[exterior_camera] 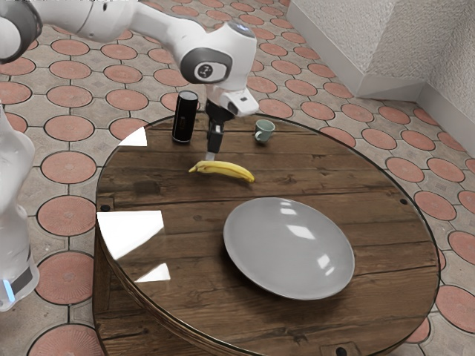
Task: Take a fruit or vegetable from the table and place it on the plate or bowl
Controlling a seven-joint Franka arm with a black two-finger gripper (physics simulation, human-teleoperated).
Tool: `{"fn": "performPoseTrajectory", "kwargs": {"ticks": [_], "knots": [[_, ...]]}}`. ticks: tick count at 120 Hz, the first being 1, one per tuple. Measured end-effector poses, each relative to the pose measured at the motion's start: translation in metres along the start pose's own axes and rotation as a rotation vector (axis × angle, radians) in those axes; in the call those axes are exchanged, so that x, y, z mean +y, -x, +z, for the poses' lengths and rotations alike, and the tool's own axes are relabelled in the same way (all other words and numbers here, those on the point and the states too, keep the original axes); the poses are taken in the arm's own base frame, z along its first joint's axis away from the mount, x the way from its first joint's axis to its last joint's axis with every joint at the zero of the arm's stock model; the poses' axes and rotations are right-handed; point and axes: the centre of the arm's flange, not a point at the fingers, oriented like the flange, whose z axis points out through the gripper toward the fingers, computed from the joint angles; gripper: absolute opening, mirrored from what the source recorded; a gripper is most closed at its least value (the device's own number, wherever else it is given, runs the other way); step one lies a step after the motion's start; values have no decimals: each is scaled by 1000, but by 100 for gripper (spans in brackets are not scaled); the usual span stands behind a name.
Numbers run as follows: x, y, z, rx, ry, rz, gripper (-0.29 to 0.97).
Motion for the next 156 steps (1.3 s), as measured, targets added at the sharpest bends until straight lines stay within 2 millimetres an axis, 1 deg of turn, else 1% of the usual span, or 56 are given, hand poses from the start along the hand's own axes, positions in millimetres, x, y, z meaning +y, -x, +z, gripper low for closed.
{"fn": "performPoseTrajectory", "kwargs": {"ticks": [13, 23, 50, 78, 103, 132, 139, 146, 156], "knots": [[-4, -17, 8, -7, -21, 42, 68], [-6, -24, 13, -9, -29, 68, 68], [-11, -31, 30, -19, -30, 116, 68], [-11, -41, 53, -36, -15, 148, 68], [-7, -49, 58, -27, -9, 174, 68], [-1, -53, 58, -13, -8, 202, 68], [-1, -53, 58, -10, -8, 206, 65], [-1, -53, 59, -7, -3, 205, 60], [-2, -52, 58, -1, 0, 204, 44]]}}
